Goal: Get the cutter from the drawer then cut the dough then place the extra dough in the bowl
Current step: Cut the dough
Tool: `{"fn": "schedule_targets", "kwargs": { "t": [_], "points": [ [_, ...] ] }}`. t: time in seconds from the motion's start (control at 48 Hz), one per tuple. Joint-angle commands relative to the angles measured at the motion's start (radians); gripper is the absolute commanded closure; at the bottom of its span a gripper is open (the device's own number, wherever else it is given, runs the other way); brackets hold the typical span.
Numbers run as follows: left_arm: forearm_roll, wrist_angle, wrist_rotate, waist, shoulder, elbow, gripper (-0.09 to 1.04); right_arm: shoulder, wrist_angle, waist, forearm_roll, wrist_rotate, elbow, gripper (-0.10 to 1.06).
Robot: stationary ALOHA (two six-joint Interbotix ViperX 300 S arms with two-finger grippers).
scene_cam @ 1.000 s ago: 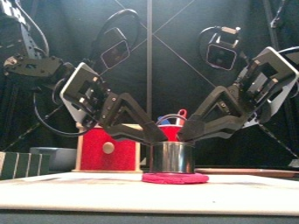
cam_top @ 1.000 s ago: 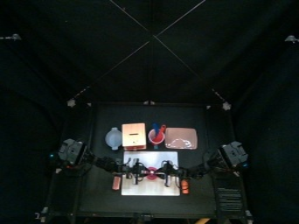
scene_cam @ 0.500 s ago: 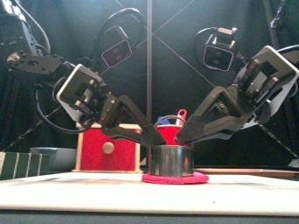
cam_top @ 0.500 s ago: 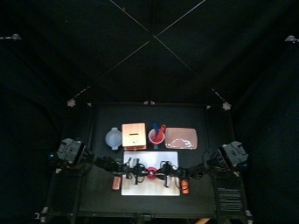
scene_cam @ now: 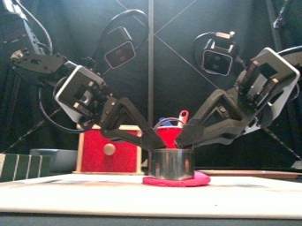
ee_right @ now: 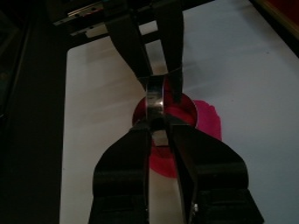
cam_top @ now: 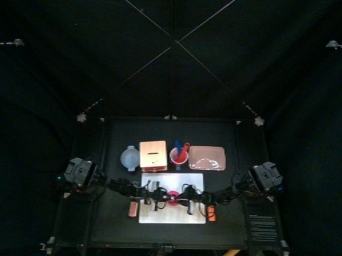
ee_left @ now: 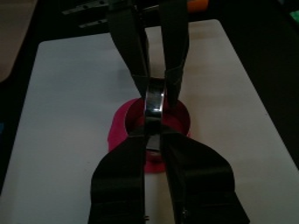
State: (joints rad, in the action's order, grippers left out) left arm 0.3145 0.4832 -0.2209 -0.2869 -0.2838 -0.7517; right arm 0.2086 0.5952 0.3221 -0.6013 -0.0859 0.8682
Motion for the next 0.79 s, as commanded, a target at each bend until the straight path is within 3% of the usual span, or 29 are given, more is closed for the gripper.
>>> {"fn": "schedule_targets", "kwargs": {
  "t": [0.021,0.792],
  "points": [
    [0.005,-0.031,0.003,-0.035,-0.011,-0.003,0.51,0.032,-0.048,-0.035,-0.014,0.014,-0.002,0.5],
    [0.003,-0.112,0.002,-0.034,-0.066,0.034,0.52,0.029,-0.127,-0.072,-0.025,0.018,0.014,0.5]
  ]
}}
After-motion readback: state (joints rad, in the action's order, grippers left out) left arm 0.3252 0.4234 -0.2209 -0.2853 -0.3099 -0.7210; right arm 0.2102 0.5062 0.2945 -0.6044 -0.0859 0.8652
